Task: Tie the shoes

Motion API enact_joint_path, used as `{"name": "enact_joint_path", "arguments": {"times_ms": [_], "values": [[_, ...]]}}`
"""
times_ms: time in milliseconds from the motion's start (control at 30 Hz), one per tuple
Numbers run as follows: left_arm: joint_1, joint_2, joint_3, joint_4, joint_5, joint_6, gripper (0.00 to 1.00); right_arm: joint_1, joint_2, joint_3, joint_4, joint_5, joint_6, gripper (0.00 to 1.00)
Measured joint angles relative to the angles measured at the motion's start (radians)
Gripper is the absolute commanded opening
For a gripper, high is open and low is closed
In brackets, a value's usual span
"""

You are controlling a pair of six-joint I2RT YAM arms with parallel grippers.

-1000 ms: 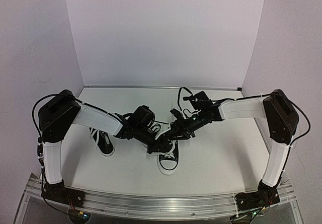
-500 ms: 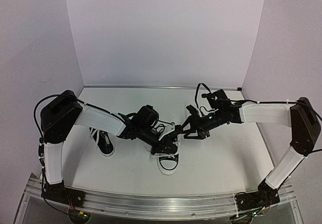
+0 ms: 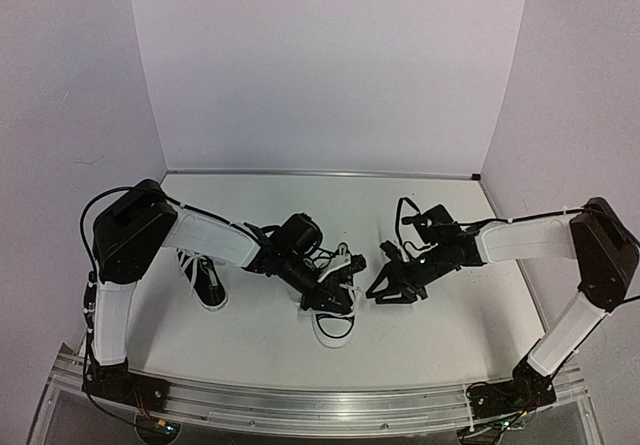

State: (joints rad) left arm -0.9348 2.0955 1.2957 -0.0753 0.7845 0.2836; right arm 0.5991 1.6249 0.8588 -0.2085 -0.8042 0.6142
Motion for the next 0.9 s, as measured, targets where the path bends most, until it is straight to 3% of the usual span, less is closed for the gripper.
{"name": "enact_joint_path", "arguments": {"times_ms": [400, 900], "values": [[0.000, 0.002, 0.000, -0.003, -0.001, -0.006, 0.00, 0.000, 0.154, 0.022, 0.078, 0.061, 0.018, 0.27], [0.000, 0.002, 0.000, -0.003, -0.006, -0.007, 0.00, 0.008, 0.182, 0.101, 0.225, -0.096, 0.041, 0.29]]}}
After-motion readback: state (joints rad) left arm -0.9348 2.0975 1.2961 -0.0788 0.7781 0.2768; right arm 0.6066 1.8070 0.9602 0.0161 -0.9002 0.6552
